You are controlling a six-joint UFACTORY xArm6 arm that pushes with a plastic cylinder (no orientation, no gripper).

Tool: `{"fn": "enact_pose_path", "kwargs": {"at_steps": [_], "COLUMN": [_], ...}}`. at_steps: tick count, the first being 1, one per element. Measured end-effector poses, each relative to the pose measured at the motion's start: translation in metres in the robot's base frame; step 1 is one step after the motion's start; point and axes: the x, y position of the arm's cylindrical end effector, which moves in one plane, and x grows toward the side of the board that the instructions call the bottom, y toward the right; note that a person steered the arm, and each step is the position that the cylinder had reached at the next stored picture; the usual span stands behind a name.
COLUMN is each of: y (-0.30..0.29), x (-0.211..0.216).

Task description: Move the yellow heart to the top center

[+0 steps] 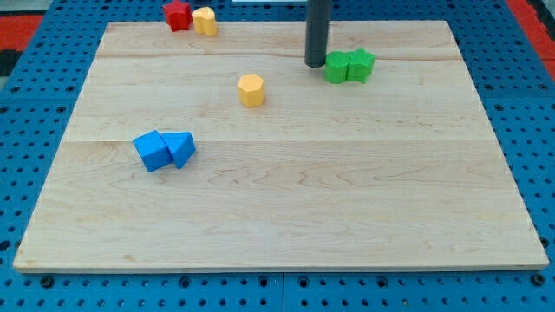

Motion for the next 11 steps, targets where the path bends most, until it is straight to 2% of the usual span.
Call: {"fn": "enact_pose_path", "kwargs": {"at_steps": [1, 2, 3, 4, 6, 7, 9, 10, 11], "y": [-0.034, -0.032, -0.047, -0.058, -0.197, -0.275, -0.269, -0.243, -0.164], "x": [-0.023, -0.07, -0.095, -0.095, -0.068, -0.095, -0.096, -0.096, -0.095]}}
